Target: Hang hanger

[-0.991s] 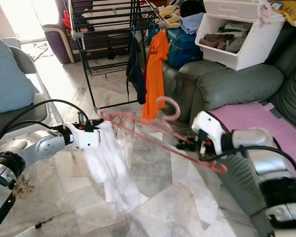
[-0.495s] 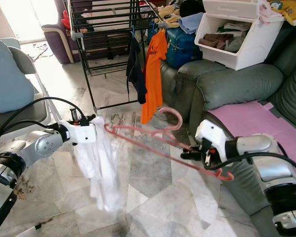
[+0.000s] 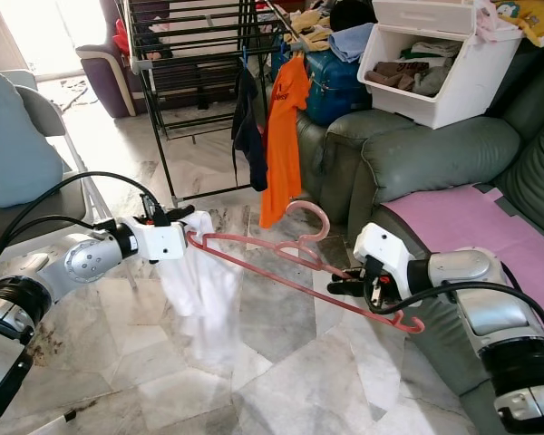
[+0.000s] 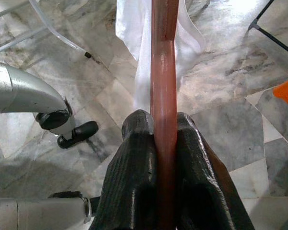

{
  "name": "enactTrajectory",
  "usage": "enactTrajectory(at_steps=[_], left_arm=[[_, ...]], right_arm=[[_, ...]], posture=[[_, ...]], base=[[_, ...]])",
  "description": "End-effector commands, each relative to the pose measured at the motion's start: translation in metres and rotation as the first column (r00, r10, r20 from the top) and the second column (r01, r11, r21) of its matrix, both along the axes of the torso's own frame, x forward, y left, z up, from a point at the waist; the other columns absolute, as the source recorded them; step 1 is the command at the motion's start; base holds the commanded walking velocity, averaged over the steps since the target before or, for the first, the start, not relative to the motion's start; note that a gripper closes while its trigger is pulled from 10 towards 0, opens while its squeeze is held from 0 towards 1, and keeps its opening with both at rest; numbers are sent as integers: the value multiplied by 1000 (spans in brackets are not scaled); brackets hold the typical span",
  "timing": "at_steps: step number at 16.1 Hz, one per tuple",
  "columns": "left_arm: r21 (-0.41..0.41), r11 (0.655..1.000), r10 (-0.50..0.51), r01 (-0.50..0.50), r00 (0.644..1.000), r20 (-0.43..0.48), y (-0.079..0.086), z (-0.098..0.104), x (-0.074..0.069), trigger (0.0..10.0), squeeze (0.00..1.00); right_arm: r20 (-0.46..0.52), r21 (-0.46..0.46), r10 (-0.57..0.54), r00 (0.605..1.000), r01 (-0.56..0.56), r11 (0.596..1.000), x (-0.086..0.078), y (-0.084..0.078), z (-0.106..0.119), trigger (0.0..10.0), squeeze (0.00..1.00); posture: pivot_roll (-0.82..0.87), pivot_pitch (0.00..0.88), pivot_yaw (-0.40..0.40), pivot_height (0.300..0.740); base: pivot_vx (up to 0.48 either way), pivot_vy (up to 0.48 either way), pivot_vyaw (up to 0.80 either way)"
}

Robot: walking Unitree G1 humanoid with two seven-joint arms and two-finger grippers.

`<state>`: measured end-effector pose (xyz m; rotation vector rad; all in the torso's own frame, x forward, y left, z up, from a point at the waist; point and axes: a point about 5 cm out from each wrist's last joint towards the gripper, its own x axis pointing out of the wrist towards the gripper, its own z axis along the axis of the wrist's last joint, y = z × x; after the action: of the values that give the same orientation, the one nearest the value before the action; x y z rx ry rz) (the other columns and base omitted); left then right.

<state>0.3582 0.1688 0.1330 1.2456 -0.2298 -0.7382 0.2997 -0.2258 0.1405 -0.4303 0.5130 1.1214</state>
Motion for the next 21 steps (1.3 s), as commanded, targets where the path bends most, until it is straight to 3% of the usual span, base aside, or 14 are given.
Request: enactTrajectory(at_steps=[1,2,5,17,21], left_arm=[[15,1000,12,-13,999,37,4,11,5,10000,0],[43,994,94,-96,995,46,16,8,8,10000,0],[1,989,149,-149,989,25,21,7,8,10000,0],[-13,998,63,-63,998,-17,7,-4,0,10000,0],[-38,998,44,-42,998,54,1,4,3,10000,0]], right_arm=[[17,-6,6,1000,-6,1000,1,-1,4,10000,0],[21,-20,6,1000,-5,1000,1,-6,7,10000,0],[60,-80,-17,998,22,997,5,-11,7,10000,0],[86,-25,3,996,-1,1000,10,4,4,10000,0],[21,6,42,999,-42,999,4,12,-4,10000,0]], posture=[[-94,0,53,740],[-97,0,56,740],[-104,0,58,740],[-97,0,53,740],[-95,0,50,740]], base=[[0,0,0],[0,0,0],[0,0,0],[0,0,0],[0,0,0]])
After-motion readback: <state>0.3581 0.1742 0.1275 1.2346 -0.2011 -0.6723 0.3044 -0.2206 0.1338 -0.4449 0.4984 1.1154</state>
